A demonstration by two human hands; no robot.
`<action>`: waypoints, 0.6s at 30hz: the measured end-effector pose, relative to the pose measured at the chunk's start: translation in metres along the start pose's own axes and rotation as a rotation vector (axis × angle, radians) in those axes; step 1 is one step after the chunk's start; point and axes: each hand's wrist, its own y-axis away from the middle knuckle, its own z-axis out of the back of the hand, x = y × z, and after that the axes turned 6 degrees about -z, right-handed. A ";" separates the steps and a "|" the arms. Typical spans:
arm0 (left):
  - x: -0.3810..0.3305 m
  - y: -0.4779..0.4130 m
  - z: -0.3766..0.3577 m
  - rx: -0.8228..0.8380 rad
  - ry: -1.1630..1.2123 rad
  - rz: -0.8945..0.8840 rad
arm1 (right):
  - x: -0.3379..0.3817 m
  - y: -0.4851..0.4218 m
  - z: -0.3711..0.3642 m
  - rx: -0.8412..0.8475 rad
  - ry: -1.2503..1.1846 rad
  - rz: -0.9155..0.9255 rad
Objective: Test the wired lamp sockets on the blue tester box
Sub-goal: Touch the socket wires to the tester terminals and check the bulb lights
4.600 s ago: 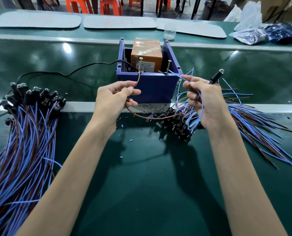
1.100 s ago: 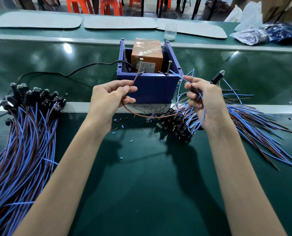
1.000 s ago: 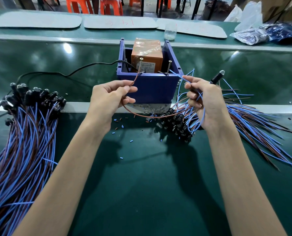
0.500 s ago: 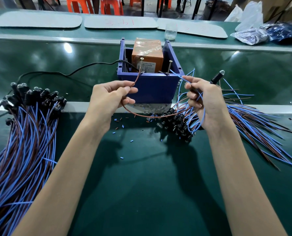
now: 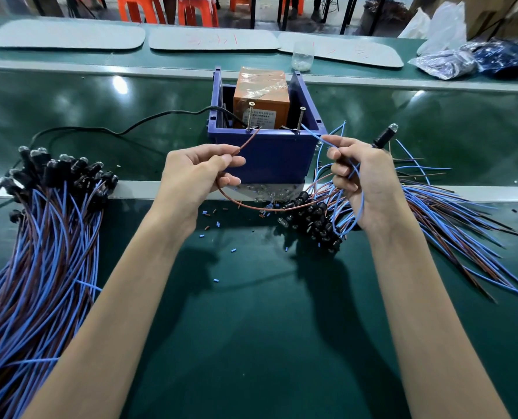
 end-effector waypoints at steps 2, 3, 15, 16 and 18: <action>0.000 0.000 0.000 0.003 0.001 -0.002 | 0.000 0.001 0.000 0.006 0.009 0.003; -0.001 0.001 -0.001 0.005 0.000 -0.003 | 0.000 0.001 0.000 0.013 0.015 0.004; -0.018 0.026 -0.031 0.059 -0.064 -0.209 | -0.007 0.013 -0.025 0.261 0.388 -0.040; -0.020 0.028 -0.031 0.118 -0.145 -0.211 | -0.008 0.014 -0.027 0.249 0.452 -0.049; -0.024 0.028 -0.029 0.233 -0.237 -0.200 | -0.011 0.015 -0.032 0.230 0.474 -0.070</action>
